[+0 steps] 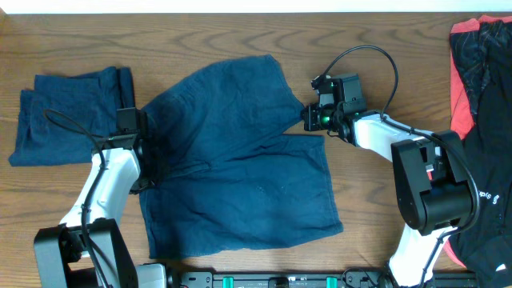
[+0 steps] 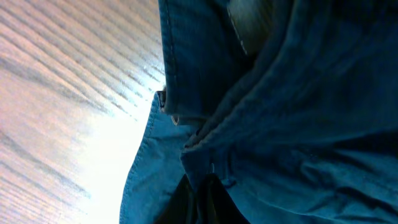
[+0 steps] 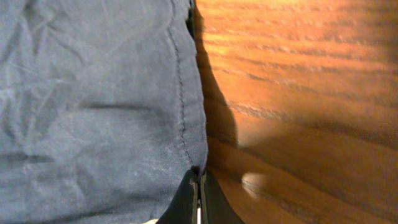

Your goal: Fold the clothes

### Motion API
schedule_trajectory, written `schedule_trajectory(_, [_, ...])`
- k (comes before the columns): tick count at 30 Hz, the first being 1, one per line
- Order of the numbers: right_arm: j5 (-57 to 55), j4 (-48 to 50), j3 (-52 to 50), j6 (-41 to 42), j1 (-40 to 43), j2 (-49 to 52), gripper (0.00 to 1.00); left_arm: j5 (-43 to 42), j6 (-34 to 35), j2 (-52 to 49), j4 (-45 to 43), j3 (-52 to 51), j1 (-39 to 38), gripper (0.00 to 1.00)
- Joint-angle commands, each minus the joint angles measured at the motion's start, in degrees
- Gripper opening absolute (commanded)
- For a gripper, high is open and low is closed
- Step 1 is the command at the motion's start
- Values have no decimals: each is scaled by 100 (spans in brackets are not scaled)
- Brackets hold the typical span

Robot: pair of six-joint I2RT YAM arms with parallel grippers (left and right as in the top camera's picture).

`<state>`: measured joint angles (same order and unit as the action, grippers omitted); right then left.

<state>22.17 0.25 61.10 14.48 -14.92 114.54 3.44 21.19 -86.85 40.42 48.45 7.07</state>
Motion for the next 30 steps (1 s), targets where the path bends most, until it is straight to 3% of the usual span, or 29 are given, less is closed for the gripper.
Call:
schedule_trajectory(1, [-385, -238, -13, 273, 122, 37, 1, 122, 52, -42, -168, -61, 17, 6])
schedule_trajectory(4, [-750, -599, -13, 570, 415, -76, 1, 2, 50, -42, -361, -61, -28, 6])
schedule_trajectory(17, [-997, -1502, -13, 262, 1808, -826, 1, -129, 317, -87, -1744, -61, -1067, 6])
schedule_trajectory(26, [-957, -1504, -13, 61, 1934, -839, 1, -146, 485, -192, -2444, -59, -1064, 6])
schedule_trajectory(30, [-754, -1394, -9, -85, 1937, -857, 10, -85, 485, -273, -2658, -59, -1064, 6])
